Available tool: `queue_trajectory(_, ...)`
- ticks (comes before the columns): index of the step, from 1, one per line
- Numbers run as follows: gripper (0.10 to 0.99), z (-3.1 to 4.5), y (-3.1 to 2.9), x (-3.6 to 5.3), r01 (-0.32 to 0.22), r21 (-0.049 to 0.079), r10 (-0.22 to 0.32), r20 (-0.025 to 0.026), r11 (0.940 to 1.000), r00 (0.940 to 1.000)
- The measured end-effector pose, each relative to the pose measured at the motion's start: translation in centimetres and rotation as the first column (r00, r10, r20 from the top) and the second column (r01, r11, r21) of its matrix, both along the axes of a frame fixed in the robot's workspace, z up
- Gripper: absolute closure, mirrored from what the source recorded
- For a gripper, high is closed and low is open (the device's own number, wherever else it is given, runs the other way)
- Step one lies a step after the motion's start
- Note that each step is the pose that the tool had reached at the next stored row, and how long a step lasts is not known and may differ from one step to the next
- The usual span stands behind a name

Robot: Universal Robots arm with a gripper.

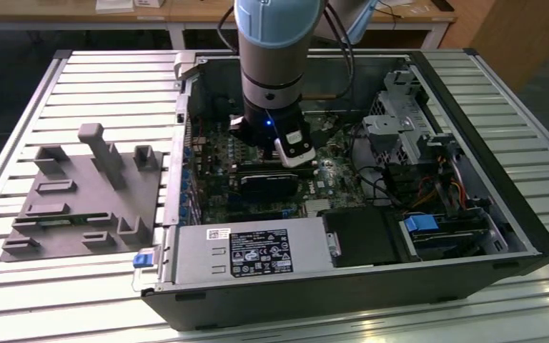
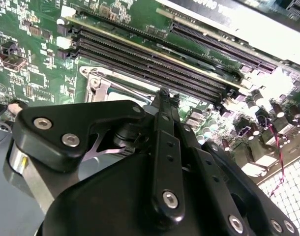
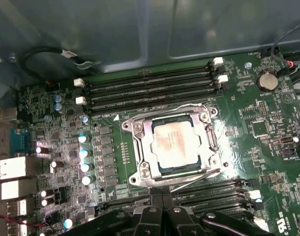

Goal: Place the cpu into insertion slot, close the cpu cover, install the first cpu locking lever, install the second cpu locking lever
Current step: 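Install the second cpu locking lever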

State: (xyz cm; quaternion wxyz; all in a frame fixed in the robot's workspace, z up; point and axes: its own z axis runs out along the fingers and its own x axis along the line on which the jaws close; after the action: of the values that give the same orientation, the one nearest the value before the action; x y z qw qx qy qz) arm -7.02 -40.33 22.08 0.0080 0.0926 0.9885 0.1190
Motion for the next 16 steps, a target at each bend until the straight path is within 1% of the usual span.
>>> queue_trajectory(2, 0.984, -0.05, -0.2, 0.0, 0.0, 0.009, 0.0, 0.0, 1.0, 1.0)
queue_trajectory(5, 0.984, -0.14, -0.62, 0.0, -0.001, 0.016, 0.001, -0.0001, 0.9999, 1.0)
queue_trajectory(10, 0.984, -0.43, -1.17, 0.0, -0.002, 0.049, 0.002, 0.0, 0.9988, 1.0)
queue_trajectory(16, 0.984, -0.91, -1.7, -0.16, -0.004, 0.091, 0.004, 0.0001, 0.9958, 1.0)
